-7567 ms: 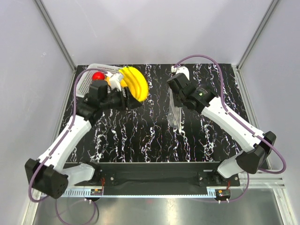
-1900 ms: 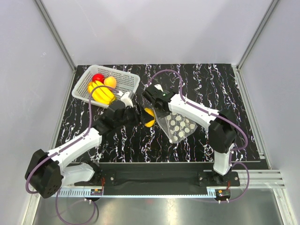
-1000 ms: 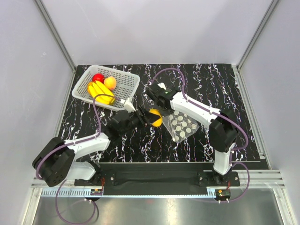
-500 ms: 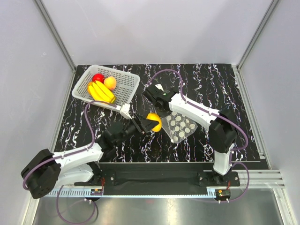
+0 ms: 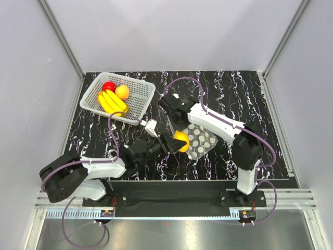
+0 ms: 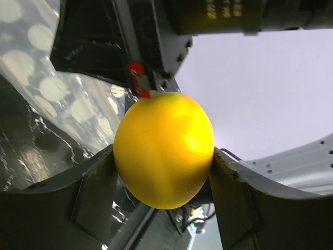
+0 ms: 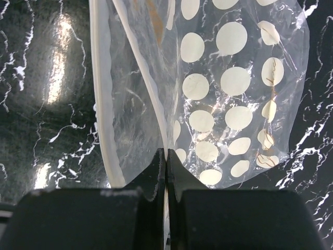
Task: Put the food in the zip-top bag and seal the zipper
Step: Place the fake fruit in the zipper food storage bag.
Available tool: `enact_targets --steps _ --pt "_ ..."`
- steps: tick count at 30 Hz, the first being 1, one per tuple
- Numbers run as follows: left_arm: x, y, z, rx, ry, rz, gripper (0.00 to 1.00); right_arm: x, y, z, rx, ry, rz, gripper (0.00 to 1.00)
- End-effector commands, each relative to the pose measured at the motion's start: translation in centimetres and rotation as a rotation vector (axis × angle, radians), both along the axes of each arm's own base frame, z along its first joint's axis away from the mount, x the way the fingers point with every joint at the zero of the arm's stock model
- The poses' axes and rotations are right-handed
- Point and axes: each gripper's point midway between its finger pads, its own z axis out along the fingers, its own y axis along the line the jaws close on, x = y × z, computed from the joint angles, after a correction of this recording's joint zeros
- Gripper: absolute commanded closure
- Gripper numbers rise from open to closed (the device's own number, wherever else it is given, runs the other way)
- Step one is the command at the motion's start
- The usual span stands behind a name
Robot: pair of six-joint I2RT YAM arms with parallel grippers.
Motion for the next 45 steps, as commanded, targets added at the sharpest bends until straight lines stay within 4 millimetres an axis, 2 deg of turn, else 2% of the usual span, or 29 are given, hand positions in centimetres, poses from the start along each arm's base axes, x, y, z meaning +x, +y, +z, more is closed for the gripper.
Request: enact_targets --steps 1,5,9,14,18,22,32,40,41,43,44,45 --pt "2.0 -0.6 5.4 -0.111 -0.189 0.071 0.54 -0.6 1.0 3.5 0.103 -0.032 0.028 1.00" --pt "2.7 -1.6 5.0 -0.096 -0.201 0.070 0.54 -0.9 1.1 3.9 0.117 -0.025 0.037 1.00" --pt "3.1 -2.3 3.0 -0.080 -0.126 0.066 0.54 -0.9 0.6 4.2 0.102 -0.037 0.029 1.00" --pt "3.3 -1.8 1.5 -0.058 -0.094 0.094 0.55 -0.9 0.2 4.1 0.085 -0.036 0.020 1.00" --pt "3.4 -0.9 1.1 -0.026 -0.090 0.126 0.55 -0.8 -0.8 3.8 0.029 -0.043 -0.001 1.00" --pt "3.7 -0.4 0.5 -0.001 -0.077 0.152 0.55 -1.0 -1.0 4.0 0.037 -0.042 -0.003 1.00" --pt "2.5 -0.6 2.7 -0.107 -0.150 0.092 0.55 -1.2 -1.7 3.9 0.016 -0.050 0.000 1.00" --pt "2.3 -0.4 2.6 -0.160 -0.140 0.090 0.55 -1.4 -1.7 3.9 0.027 -0.054 0.012 1.00" --pt "2.3 -0.3 3.3 -0.193 -0.147 0.088 0.55 -1.5 -1.7 3.8 0.024 -0.052 0.012 1.00" --pt "2.3 -0.4 3.3 -0.201 -0.144 0.083 0.55 -1.5 -1.8 3.7 0.023 -0.050 0.014 1.00" --pt "2.6 -0.7 2.1 -0.158 -0.113 0.084 0.55 -1.5 -1.8 3.6 0.024 -0.047 0.014 1.00" --pt "3.1 -1.0 2.2 -0.146 -0.108 0.091 0.55 -1.6 -1.7 3.6 0.026 -0.046 0.016 1.00"
